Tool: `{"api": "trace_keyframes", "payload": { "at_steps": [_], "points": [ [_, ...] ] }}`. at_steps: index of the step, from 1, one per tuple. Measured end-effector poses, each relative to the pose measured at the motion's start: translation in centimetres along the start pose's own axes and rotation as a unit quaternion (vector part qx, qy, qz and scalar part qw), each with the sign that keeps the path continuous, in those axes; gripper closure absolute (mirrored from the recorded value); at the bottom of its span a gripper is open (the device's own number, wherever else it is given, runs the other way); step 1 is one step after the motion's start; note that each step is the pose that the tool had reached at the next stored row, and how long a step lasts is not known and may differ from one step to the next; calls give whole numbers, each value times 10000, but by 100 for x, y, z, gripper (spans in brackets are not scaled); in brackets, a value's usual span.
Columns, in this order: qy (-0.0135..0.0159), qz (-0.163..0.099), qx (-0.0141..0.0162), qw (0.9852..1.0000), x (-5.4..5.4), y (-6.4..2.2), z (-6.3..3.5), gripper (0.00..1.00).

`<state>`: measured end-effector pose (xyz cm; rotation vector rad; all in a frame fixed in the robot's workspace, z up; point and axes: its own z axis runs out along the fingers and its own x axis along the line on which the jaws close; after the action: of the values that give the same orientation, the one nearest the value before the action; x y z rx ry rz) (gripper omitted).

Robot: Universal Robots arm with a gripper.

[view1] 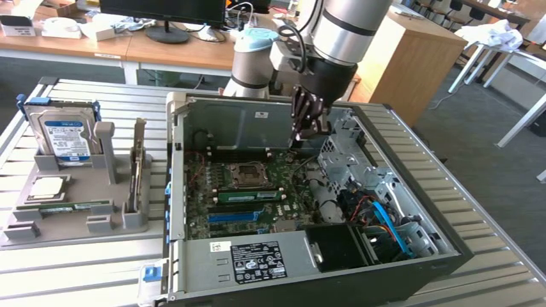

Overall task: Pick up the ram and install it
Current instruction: 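Press down the ram until it locks into place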

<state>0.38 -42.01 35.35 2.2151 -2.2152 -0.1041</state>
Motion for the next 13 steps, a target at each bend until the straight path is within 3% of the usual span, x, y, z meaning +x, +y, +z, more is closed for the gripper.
{"api": "trace_keyframes", "payload": {
  "at_steps": [13],
  "points": [
    [0,0,0,10000,1,-41,0,90]
  ]
}}
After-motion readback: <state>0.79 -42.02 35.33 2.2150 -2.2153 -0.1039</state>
